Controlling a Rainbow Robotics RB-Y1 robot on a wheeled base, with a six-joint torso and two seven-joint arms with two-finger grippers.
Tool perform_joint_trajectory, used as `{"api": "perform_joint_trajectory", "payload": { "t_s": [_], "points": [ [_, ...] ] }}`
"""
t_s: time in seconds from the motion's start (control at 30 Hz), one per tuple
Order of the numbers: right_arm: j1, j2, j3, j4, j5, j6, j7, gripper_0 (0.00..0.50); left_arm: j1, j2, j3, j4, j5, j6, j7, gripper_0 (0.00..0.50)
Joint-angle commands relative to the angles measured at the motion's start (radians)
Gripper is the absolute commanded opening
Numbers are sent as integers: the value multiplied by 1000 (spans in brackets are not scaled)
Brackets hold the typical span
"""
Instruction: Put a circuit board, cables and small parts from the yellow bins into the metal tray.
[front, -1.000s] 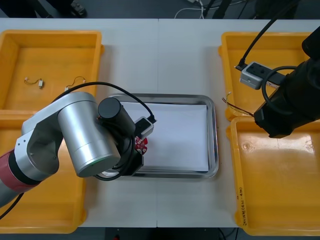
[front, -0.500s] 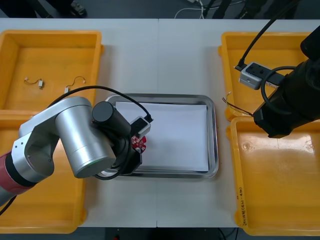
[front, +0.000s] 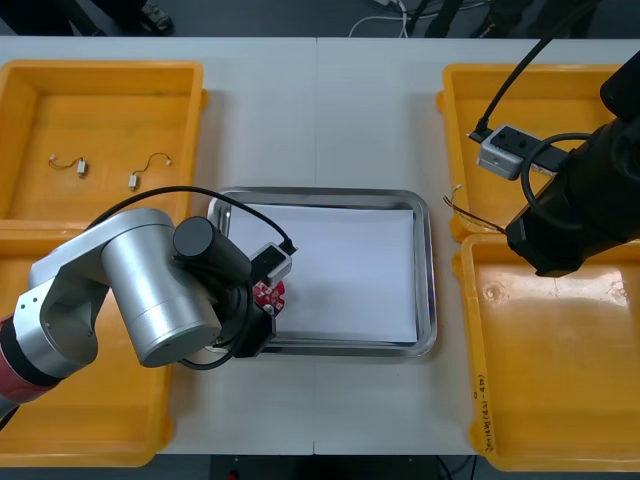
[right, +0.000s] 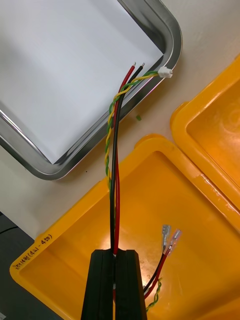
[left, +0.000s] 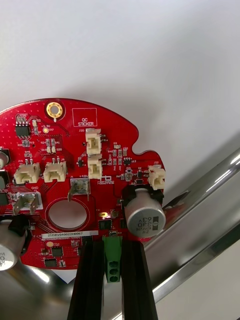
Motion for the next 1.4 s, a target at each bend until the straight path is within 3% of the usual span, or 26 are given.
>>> {"api": "perform_joint_trajectory", "payload": {
  "t_s": [0.03, 0.5, 0.57, 0.6, 0.63, 0.67, 0.7, 1.23, 1.4],
  "points": [
    [-29, 11, 16, -5, -8, 4, 13, 0, 7, 37, -33, -14, -28, -22, 67, 0],
    [-30, 11, 28, -5, 7, 4, 19, 0, 7, 44, -42, -14, -37, -34, 79, 14],
    [-30, 11, 28, -5, 7, 4, 21, 0, 9, 44, -42, -14, -37, -37, 82, 166],
    [-30, 11, 28, -5, 9, 4, 19, 0, 7, 44, -42, -14, -37, -40, 83, 266],
    [-30, 11, 28, -5, 9, 4, 21, 0, 9, 44, -42, -14, -37, -43, 87, 424],
    [-29, 11, 28, -5, 10, 4, 19, 0, 7, 44, -42, -14, -37, -45, 87, 480],
    [-29, 11, 28, -5, 10, 4, 21, 0, 9, 44, -42, -14, -37, -48, 88, 500],
    [-30, 20, 28, -5, 10, 4, 25, 0, 6, 44, -18, -22, -35, -79, 100, 500],
    [-47, 46, 46, -5, 13, 4, 29, 0, 6, 44, 47, -26, 35, -60, 91, 500]
  ]
}}
